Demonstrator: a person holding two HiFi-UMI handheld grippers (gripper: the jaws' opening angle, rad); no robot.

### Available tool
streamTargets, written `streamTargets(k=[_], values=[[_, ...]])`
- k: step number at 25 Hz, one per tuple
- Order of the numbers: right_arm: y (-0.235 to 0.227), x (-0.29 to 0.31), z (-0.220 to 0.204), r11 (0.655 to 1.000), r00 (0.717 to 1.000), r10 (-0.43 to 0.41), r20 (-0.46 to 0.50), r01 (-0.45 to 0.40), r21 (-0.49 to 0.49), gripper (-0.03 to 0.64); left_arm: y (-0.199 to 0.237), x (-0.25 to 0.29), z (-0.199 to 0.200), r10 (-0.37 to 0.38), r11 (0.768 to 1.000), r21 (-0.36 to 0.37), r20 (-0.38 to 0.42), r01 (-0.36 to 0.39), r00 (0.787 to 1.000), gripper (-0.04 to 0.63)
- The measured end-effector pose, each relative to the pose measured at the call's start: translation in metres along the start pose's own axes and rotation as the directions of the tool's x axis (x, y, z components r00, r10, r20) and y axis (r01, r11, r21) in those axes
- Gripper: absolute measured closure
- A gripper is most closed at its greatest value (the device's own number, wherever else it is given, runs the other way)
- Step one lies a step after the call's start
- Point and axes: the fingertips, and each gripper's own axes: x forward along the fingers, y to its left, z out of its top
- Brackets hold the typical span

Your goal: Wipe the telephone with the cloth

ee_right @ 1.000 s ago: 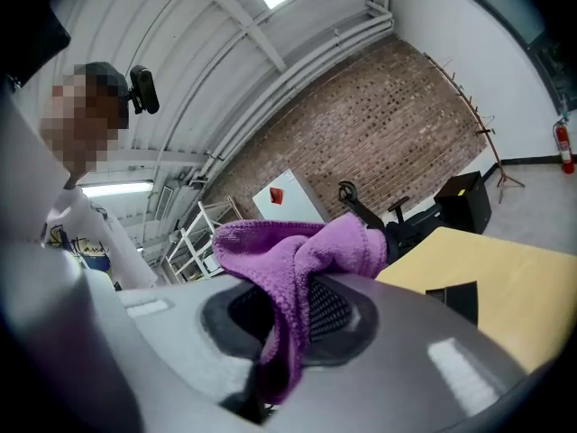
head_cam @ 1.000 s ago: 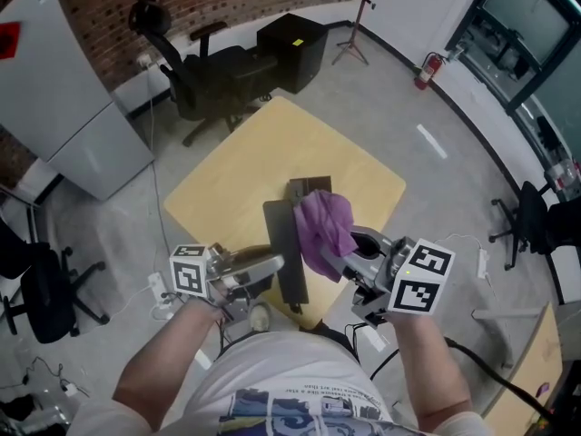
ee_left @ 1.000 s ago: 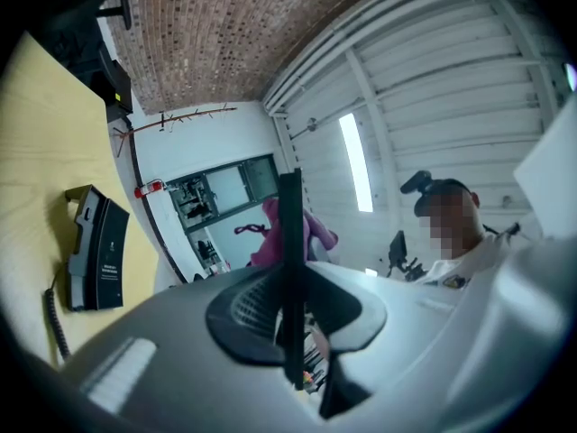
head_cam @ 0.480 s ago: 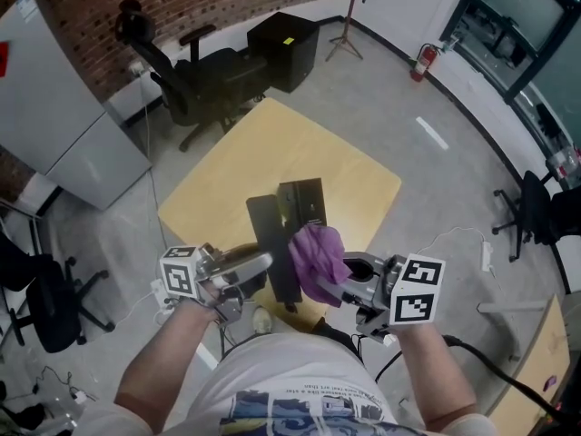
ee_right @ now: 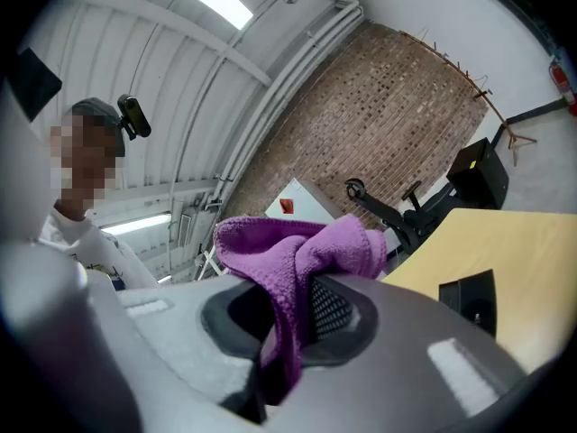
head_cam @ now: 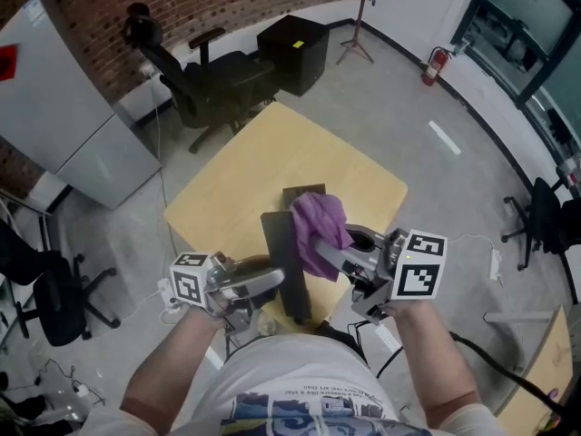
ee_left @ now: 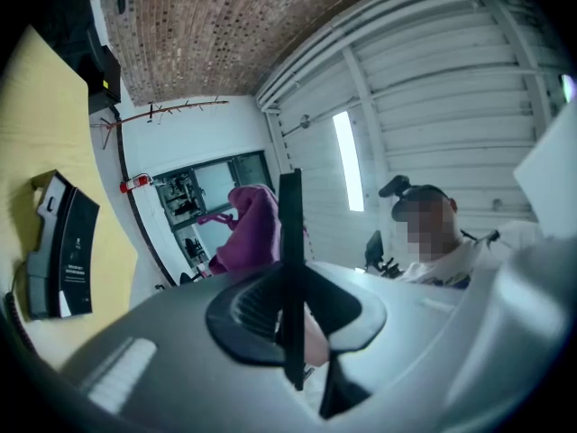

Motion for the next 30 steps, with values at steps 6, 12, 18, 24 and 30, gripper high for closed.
streamTargets(k=[6,12,18,24,30], values=[[0.009,0.0,-0.025,0.995,0.994,0.09,-0.064,-0.087,0.054,0.572,0.0,0.002,0.006,0.026,0.999,0.028,0.035,-0.027,0.999,0.517],[0.01,-0.012,-0.05,0.989,0.978,0.141,-0.151,-0.131,0.075,0.572,0.002,0.0,0.016,0.05,0.997,0.051,0.063,-0.053,0.997,0.516],[-0.006,-0.025,-0.04,0.99,0.983,0.128,-0.132,-0.119,0.071,0.572,0.002,0.007,0.009,0.053,0.997,0.051,0.043,-0.055,0.998,0.517],[-0.02,-0.012,0.012,0.989,0.99,0.139,-0.011,-0.138,0.053,0.572,0.0,0.018,-0.008,0.042,0.999,0.028,0.002,-0.042,0.999,0.516],[-0.011,-0.004,0.017,0.957,0.964,0.264,0.01,-0.264,0.119,0.572,-0.005,0.032,-0.02,0.021,1.0,0.023,-0.017,-0.02,1.0,0.515]])
